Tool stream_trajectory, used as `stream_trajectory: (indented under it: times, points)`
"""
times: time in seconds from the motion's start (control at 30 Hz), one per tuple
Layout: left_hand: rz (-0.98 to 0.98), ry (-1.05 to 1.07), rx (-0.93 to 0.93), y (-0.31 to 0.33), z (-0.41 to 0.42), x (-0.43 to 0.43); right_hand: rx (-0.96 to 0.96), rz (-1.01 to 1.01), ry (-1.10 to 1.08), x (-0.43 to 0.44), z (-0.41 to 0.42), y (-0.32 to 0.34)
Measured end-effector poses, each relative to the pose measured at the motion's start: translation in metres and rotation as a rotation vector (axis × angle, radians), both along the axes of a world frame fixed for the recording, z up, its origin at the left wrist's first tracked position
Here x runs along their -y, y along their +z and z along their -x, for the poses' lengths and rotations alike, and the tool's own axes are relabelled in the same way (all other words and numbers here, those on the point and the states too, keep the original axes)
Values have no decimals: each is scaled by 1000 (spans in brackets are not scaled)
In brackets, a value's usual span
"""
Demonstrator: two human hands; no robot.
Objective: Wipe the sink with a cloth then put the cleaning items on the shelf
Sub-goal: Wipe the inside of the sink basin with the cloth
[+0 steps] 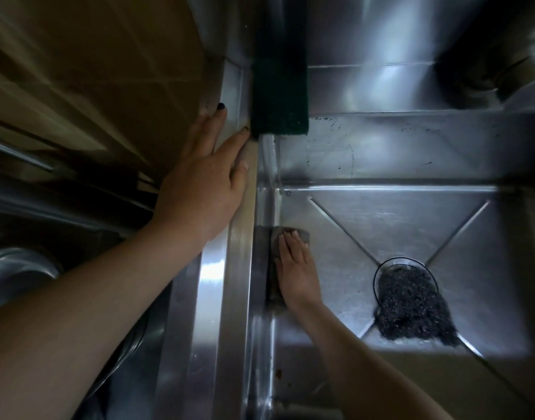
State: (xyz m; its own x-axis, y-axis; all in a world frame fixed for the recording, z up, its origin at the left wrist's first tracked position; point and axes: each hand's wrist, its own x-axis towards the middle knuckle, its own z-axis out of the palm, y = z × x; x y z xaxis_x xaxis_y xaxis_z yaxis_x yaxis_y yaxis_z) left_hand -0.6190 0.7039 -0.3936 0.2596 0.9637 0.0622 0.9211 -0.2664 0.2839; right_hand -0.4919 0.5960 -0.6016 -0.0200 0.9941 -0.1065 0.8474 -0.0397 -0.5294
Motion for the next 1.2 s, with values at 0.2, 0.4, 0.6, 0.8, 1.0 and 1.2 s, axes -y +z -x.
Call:
stream_trajectory:
  times: [0.2, 0.4, 0.6, 0.8, 1.0, 1.2]
  points:
    - [12, 7, 12, 0, 0, 0, 4, 54, 37, -44, -8, -3]
    - [-5, -4, 24, 0, 0, 0, 45, 43, 57, -86, -16, 0]
    - [-3, -3, 37, -2, 0, 0, 14, 60, 35, -71, -15, 1]
    - [-17, -8, 34, -3, 2, -2, 14, 90, 2, -29, -14, -2]
    - [-28, -22, 17, 5, 0, 2, -35, 156, 67, -31, -24, 5]
    - [-90, -19, 67, 11, -1, 15, -106, 152, 0, -25, -26, 23]
